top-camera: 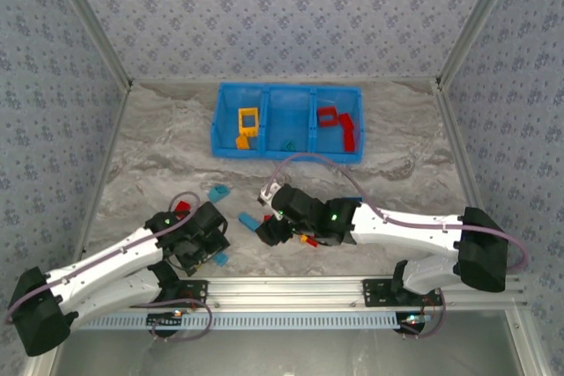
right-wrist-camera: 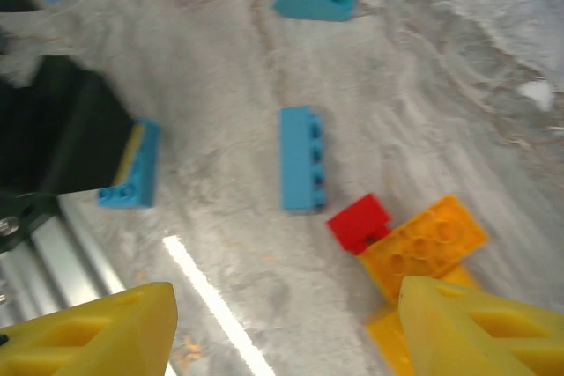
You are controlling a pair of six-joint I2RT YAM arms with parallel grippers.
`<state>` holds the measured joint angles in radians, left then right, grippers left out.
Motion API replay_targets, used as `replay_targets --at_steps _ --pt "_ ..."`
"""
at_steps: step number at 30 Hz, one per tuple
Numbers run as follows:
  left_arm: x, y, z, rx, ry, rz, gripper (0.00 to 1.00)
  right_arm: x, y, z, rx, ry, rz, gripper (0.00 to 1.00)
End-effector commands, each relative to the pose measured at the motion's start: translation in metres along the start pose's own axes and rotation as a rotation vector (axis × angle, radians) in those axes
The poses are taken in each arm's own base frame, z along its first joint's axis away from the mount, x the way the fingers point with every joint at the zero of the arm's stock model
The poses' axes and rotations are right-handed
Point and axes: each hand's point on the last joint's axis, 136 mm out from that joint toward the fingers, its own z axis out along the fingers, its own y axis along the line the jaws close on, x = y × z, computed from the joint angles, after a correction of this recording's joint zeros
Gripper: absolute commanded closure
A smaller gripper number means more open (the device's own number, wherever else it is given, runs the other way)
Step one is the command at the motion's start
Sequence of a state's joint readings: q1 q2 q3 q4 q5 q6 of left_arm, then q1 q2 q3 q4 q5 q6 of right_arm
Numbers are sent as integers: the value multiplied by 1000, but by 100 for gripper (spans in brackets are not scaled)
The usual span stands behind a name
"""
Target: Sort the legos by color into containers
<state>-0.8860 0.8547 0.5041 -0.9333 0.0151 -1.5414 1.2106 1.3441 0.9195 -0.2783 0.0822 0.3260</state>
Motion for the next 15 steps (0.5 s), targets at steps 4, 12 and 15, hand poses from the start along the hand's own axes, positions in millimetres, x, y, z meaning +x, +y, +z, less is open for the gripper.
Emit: replay_targets --at_steps 4,12,15 --pt "2 -14 18 39 13 -154 28 -12 37 -9 -80 -75 10 30" --pt "-9 -12 28 32 -27 -166 59 -11 45 -11 -70 -83 14 31" --pt "-13 -12 25 29 -40 -156 70 -17 45 -16 -65 -100 17 31"
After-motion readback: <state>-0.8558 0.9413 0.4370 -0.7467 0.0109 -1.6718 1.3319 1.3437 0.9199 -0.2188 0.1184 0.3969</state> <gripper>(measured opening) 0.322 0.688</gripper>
